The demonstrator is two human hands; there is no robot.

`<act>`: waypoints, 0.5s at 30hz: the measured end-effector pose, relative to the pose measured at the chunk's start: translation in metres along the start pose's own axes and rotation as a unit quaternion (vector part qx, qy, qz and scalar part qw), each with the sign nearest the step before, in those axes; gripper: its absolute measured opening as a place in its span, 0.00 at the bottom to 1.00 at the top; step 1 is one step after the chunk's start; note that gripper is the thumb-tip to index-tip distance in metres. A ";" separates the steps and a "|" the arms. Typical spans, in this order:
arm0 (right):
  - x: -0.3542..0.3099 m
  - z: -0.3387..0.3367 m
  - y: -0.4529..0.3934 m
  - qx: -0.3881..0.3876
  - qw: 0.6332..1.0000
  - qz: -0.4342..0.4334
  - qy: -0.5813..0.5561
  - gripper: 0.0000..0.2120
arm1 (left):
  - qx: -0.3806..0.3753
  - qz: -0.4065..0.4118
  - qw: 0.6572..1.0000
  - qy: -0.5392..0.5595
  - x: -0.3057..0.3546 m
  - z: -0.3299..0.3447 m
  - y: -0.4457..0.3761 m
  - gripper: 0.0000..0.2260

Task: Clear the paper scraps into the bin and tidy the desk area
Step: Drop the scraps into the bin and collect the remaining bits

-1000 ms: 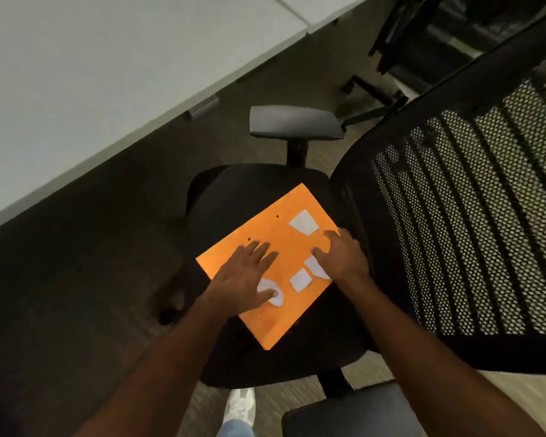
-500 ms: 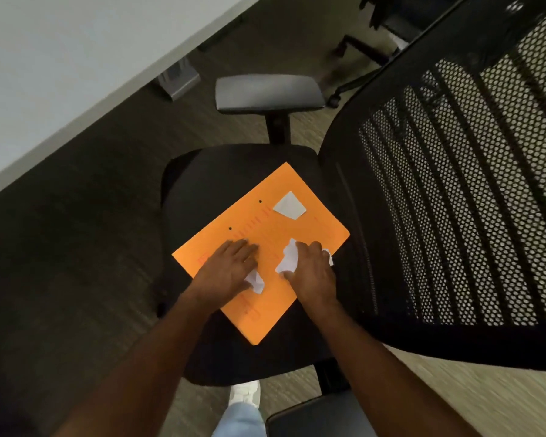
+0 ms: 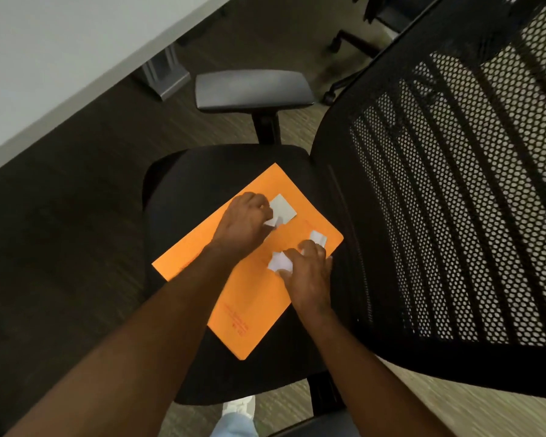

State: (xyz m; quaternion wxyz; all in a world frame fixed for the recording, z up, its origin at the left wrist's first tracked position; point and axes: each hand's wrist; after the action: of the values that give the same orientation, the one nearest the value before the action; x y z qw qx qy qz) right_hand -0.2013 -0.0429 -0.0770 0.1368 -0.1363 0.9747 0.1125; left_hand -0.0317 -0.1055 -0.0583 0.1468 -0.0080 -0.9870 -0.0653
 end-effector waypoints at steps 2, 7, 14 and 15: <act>0.001 0.004 0.003 0.009 0.999 0.028 -0.038 0.22 | -0.016 0.007 0.999 -0.033 0.011 0.002 -0.016 0.14; -0.001 0.012 0.008 0.031 0.997 0.027 -0.063 0.19 | -0.090 0.061 0.987 -0.116 0.024 0.016 -0.033 0.11; -0.004 0.010 0.003 0.022 0.999 -0.022 -0.020 0.10 | -0.043 0.060 0.985 -0.159 0.033 0.023 -0.023 0.11; -0.006 0.010 0.002 0.016 0.999 -0.027 -0.012 0.09 | -0.045 0.058 0.985 -0.154 0.032 0.023 -0.021 0.11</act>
State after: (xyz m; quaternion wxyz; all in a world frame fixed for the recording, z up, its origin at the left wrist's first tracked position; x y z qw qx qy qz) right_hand -0.1943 -0.0373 -0.0841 0.1538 -0.1591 0.9706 0.0948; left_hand -0.0700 -0.1233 -0.0738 -0.0039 -0.0822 -0.9917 -0.0991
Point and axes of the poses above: each hand's wrist, its own y-axis away from the middle knuckle, its own z-axis out of the palm, x = y × z, and after that the axes turned 12 degrees about -z, right-handed
